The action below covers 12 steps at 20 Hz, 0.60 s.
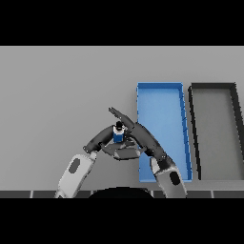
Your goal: Pick up the blue pipe and place it into the blue bin.
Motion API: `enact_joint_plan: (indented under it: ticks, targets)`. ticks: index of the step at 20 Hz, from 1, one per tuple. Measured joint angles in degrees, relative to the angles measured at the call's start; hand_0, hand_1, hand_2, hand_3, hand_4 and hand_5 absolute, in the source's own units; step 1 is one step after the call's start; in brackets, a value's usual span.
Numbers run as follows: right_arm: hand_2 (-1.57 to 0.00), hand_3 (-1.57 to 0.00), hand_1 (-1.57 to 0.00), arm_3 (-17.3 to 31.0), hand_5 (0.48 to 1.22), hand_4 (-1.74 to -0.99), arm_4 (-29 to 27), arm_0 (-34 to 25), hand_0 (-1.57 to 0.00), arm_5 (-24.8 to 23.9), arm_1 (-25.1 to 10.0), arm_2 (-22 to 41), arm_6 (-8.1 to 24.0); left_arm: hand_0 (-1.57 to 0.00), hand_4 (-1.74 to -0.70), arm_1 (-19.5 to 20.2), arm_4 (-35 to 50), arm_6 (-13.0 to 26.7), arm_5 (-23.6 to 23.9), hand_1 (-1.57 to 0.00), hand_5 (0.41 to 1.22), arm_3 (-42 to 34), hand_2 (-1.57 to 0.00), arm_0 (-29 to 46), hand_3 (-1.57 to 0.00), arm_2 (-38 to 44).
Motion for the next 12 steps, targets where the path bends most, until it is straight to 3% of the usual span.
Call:
enact_joint_plan:
  ticks: [3, 5, 7, 9, 12]
  targets:
    - [-0.11, -0.01, -0.06, 1.16, 0.507, -1.192, -1.90, -4.05, -0.03, 1.46, -0.04, -1.40, 2.64, -1.57, -1.47, -0.29, -2.54, -1.36, 0.42, -1.57, 1.221, -0.54, -1.57, 1.24, -1.57, -0.35]
    - [-0.26, -0.13, -0.22, 2.79, 0.487, -1.233, -3.23, -5.35, -0.17, 3.04, -0.55, -2.11, 3.48, -1.57, -1.46, -0.12, -2.83, -0.28, -0.33, -1.57, 1.221, -0.59, -1.57, 1.33, -1.57, 0.18]
    - [-0.54, -0.40, -0.53, 4.37, 0.489, -1.331, -3.66, -7.33, -0.51, 3.61, -0.44, -2.56, 3.48, -1.57, -1.56, -0.52, -3.03, -0.09, -1.02, -1.57, 1.221, -0.15, -1.57, 1.32, -1.57, 0.51]
    - [-0.91, -0.76, -0.88, 5.94, 0.518, -1.467, -4.19, -8.86, -0.88, 3.84, 0.26, -2.79, 2.92, -1.57, -1.62, -0.78, -3.50, 2.32, -1.22, -1.57, 1.221, -0.29, -1.57, 1.20, -1.57, 0.49]
    - [-1.23, -1.02, -1.22, 7.35, 0.650, -1.581, -4.98, -8.88, -1.22, 3.64, 1.43, -2.57, 2.24, -1.57, -1.68, -1.03, -3.61, 3.11, -1.36, -1.57, 1.221, -1.06, -1.57, 1.74, -1.52, 1.01]
